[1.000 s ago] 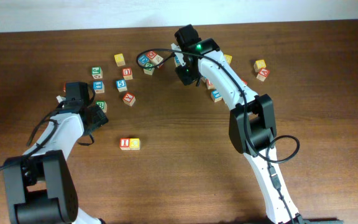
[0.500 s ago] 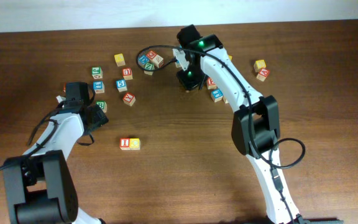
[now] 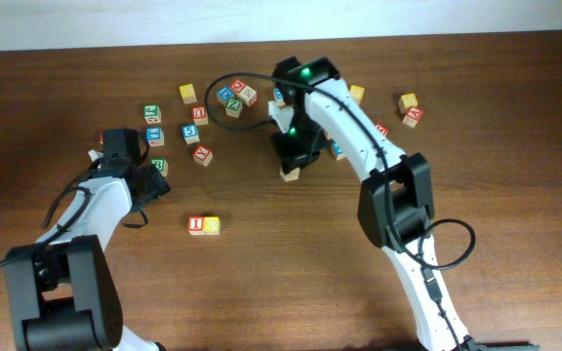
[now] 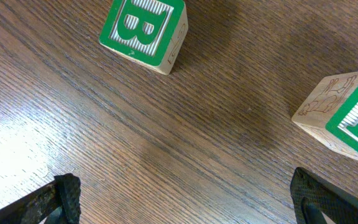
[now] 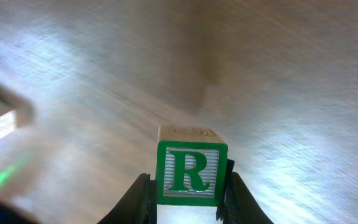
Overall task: Spell out ICRA
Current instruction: 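Carry the green R block toward the right of the C block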
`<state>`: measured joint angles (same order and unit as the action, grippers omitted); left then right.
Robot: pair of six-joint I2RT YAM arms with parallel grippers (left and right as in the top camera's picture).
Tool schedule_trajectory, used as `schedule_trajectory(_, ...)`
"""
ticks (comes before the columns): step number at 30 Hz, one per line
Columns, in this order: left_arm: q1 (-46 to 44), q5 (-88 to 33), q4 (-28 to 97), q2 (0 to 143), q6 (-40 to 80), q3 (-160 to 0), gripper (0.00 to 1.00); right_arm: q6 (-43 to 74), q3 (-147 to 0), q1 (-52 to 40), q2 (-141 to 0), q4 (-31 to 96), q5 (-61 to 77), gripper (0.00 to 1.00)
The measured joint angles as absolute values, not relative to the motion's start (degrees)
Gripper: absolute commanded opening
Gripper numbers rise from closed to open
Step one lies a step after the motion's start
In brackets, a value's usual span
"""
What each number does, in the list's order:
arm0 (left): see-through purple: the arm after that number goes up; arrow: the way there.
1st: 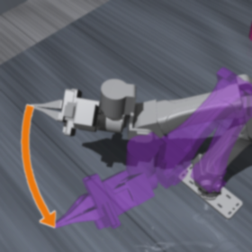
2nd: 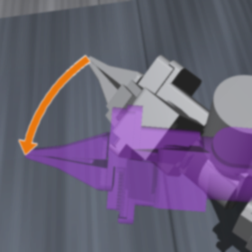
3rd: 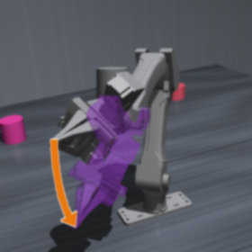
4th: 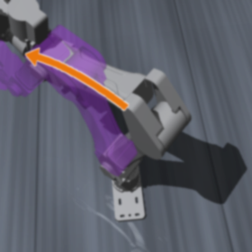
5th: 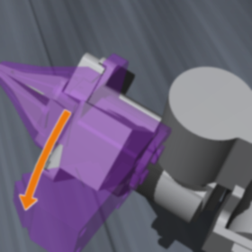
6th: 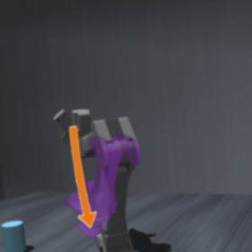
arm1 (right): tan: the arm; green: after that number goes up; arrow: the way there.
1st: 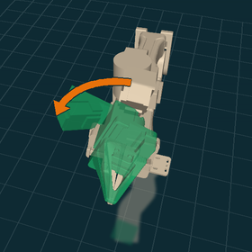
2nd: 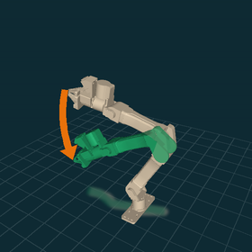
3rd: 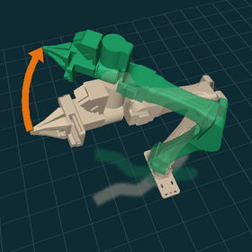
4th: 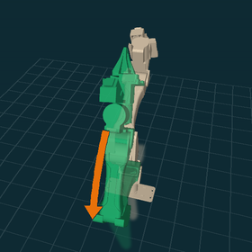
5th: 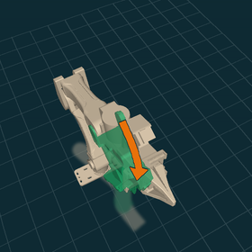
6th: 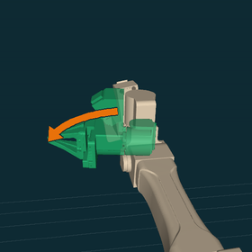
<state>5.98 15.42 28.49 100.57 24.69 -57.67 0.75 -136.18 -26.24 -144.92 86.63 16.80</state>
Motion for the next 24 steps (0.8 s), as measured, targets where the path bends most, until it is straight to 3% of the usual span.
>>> schedule_trajectory(12, 5.98, 15.42, 28.49, 100.57, 24.69, -57.67, 0.99, 9.23, -136.18, -39.55, -144.92, 85.25, 14.28, 0.2)
schedule_trajectory(24, 5.98, 15.42, 28.49, 100.57, 24.69, -57.67, 0.99, 17.76, -136.18, -45.89, -144.92, 84.66, 8.47, 0.2)
